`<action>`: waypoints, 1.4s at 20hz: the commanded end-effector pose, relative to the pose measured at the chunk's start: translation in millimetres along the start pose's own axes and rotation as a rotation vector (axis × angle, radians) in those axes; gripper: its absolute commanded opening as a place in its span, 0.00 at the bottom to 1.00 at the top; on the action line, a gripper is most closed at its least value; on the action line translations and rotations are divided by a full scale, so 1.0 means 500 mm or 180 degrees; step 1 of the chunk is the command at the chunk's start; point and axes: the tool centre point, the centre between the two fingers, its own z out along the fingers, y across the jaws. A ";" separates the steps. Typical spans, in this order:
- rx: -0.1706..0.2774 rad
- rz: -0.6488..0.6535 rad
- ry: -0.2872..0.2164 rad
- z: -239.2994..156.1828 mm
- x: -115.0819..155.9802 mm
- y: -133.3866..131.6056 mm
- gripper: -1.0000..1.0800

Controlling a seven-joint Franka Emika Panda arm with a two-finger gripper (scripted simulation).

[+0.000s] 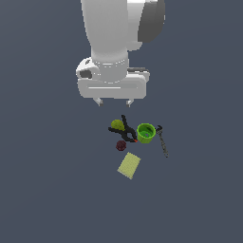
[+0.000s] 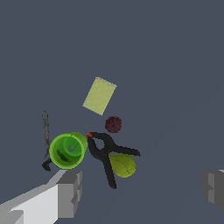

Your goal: Pick up a designated object from a clutter of objects.

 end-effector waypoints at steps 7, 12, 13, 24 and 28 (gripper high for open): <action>-0.0003 0.0025 0.0002 0.025 0.007 -0.002 0.96; -0.0015 0.0078 0.0001 0.077 0.019 -0.006 0.96; -0.0017 0.0092 0.0001 0.090 0.022 -0.007 0.96; -0.0060 0.0304 0.0001 0.305 0.036 -0.024 0.96; -0.0072 0.0369 0.0002 0.373 0.030 -0.029 0.96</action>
